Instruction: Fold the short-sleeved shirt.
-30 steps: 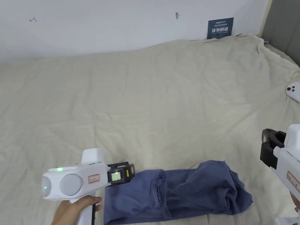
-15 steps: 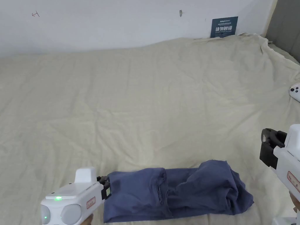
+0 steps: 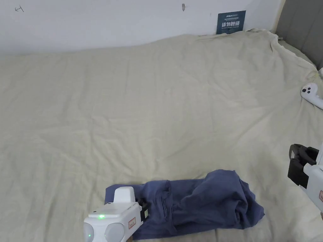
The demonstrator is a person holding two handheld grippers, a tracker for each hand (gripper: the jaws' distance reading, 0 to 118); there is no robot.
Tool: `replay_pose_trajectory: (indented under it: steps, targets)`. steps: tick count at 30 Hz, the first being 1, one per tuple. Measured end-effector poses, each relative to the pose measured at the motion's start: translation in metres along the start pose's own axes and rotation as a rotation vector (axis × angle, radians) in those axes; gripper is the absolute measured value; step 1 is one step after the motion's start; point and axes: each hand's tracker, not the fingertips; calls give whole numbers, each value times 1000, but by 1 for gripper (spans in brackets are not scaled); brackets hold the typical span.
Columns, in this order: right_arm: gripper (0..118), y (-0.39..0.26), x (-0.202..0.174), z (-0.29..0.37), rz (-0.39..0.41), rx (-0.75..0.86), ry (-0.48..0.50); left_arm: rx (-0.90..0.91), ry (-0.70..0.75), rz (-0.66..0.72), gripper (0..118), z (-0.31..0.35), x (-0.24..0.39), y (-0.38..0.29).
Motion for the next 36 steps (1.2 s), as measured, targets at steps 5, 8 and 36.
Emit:
replay_pose_trajectory:
  steps: [5,8,36]
  targets:
    - [0,1,4,0,-6,-1,-10,0,-28,-47,0,-5,23,0]
    - [0,1,3,0,-8,1,-11,-2,-40,-50,0,-4,29,-1]
    - [0,6,-30,-8,27,-7,43,-24,-288,319,115,99,-167,54]
